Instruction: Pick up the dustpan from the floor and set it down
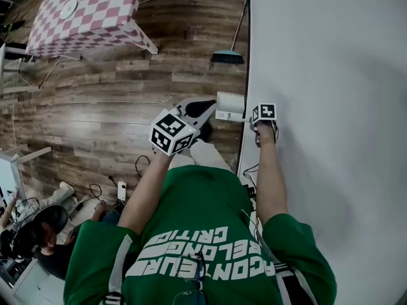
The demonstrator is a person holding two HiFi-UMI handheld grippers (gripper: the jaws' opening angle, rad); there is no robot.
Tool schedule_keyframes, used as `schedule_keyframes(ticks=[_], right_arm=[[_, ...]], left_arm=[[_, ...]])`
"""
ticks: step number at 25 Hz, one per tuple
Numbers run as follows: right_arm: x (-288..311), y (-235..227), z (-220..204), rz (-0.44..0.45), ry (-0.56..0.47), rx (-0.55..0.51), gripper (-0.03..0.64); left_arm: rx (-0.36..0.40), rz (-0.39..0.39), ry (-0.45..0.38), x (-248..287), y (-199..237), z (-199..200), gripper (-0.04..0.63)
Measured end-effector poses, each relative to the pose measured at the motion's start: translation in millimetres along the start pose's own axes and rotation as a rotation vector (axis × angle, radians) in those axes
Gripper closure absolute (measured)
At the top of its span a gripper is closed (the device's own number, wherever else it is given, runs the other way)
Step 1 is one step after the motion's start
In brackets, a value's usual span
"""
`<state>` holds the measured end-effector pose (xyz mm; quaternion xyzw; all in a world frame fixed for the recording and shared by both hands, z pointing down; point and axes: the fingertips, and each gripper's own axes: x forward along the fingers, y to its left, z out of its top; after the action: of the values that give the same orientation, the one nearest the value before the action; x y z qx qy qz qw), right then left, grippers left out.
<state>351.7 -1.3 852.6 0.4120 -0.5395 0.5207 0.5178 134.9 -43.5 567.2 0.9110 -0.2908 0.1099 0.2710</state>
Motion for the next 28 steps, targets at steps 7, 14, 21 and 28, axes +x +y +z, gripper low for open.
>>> schedule_keyframes(ticks=[7,14,21,28], right_arm=[[2.6,-4.2,-2.0,-0.043,0.029,-0.020,0.494],[2.6,-1.6,-5.5,-0.078,0.032,-0.025,0.503],[-1.0,-0.1,-5.6,-0.097,0.012,-0.019,0.505],[-5.9,10.9,-10.1,-0.107,-0.032,-0.026,0.505]], left_arm=[[-0.010,0.038,-0.022,-13.0,6.7,-0.9,0.592],[-0.002,0.074,-0.046,-26.7,15.9,6.9,0.592],[-0.006,0.098,-0.061,-43.0,22.7,9.9,0.592],[-0.015,0.134,-0.087,-66.1,33.5,7.7,0.592]])
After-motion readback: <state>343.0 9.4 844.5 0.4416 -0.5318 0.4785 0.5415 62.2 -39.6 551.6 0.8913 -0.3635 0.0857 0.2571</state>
